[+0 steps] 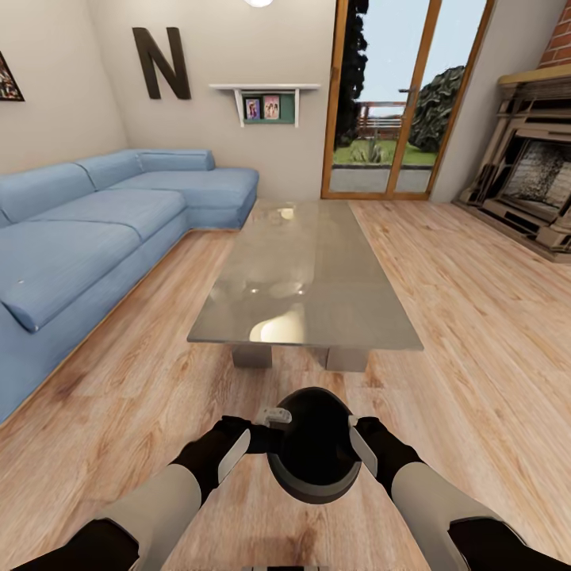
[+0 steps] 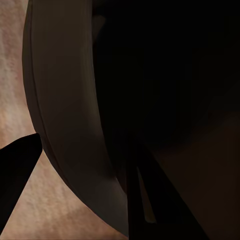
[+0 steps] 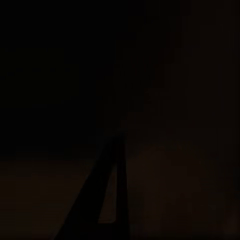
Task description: Place each of the two pumpkins and all three candles from the living room inside a cabinet in the living room (use any cabinet), then make sure every cabinet is closed, and position the cauldron so it is next to a table in the living room.
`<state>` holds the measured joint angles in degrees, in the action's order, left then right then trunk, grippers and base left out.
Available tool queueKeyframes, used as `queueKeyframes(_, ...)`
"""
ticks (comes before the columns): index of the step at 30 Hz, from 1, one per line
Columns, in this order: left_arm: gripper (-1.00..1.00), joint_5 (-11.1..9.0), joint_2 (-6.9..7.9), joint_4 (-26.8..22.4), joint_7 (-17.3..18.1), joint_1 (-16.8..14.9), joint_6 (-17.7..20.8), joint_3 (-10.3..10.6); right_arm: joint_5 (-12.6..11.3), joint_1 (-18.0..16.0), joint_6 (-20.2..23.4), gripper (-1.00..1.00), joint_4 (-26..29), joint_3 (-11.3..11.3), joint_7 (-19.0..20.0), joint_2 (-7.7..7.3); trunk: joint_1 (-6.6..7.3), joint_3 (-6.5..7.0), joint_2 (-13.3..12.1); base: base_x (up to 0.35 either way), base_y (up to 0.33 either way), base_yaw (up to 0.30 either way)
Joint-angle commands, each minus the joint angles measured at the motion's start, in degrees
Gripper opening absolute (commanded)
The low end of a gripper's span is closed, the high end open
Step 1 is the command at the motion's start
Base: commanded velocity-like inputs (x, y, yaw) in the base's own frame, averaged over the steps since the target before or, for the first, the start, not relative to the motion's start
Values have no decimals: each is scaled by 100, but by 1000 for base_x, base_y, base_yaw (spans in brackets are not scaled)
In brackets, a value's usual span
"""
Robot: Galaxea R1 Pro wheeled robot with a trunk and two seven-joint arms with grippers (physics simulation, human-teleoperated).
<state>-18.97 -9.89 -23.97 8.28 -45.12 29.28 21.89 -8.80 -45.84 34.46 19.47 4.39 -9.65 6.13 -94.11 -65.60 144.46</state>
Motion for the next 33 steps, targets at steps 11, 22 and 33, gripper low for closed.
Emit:
queueKeyframes(11,-100,-9,48,-20,-10,-4,24,142,-385,-4,-18,-100,-5,247,-28,-6,2,-105,3,0,0,0)
queueKeyframes(22,-100,-11,48,-20,-3,-4,19,142,-385,-4,-18,-100,-5,249,-28,-4,2,-200,3,0,0,0)
queueKeyframes(33,-100,-11,48,-22,-2,-5,16,143,-385,-4,-18,-100,-5,247,-28,-6,2,-255,3,0,0,0)
